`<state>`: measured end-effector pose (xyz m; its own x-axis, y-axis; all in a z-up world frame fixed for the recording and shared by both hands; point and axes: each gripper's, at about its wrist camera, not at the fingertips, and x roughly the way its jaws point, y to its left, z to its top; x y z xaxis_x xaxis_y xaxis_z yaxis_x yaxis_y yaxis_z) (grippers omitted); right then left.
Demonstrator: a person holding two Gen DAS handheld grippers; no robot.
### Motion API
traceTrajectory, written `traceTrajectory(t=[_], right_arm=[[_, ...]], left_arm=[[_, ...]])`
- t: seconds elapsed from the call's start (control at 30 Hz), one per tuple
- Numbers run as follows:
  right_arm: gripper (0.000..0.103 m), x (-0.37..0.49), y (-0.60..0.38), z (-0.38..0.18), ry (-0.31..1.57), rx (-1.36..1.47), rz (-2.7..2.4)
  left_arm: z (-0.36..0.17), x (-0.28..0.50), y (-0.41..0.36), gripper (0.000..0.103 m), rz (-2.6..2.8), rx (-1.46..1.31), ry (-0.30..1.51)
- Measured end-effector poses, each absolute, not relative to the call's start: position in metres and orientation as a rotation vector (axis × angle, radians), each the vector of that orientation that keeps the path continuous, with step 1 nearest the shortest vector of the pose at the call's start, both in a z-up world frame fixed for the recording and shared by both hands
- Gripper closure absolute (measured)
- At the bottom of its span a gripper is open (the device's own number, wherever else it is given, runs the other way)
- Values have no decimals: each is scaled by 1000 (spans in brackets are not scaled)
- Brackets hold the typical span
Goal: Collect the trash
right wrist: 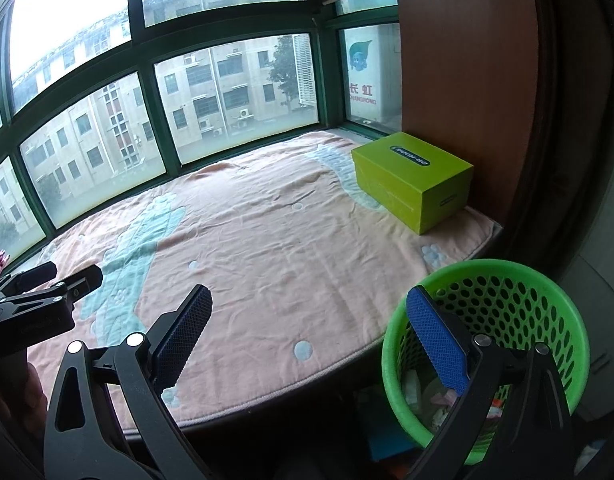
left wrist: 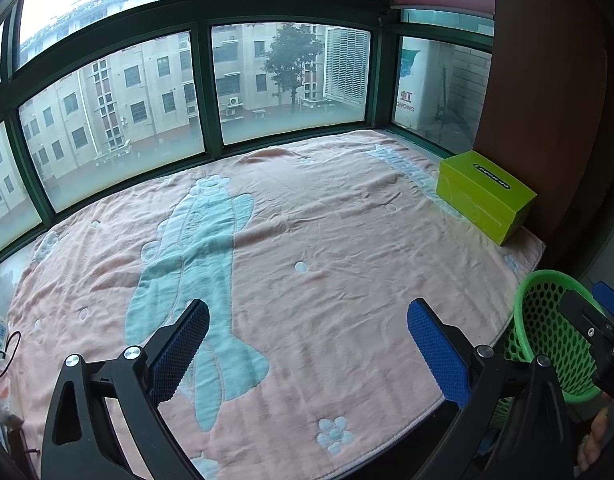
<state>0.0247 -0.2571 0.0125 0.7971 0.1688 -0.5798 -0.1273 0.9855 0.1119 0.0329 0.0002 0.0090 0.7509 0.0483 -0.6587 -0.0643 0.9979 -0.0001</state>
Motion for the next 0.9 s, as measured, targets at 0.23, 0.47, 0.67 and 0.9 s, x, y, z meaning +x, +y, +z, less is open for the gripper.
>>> traceTrajectory(t=[0.23, 0.47, 0.67, 0.9], right_arm=[[6, 25, -256, 12, 629, 69, 158], [6, 24, -255, 11, 630, 69, 160], [6, 24, -256, 11, 630, 70, 158], [6, 24, -254, 9, 631, 72, 163]], left_arm=[[9, 34, 0, 7, 60, -22, 719], [9, 34, -1, 7, 59, -21, 722], [9, 33, -2, 7, 58, -18, 721], [8, 33, -3, 7, 55, -15, 722]])
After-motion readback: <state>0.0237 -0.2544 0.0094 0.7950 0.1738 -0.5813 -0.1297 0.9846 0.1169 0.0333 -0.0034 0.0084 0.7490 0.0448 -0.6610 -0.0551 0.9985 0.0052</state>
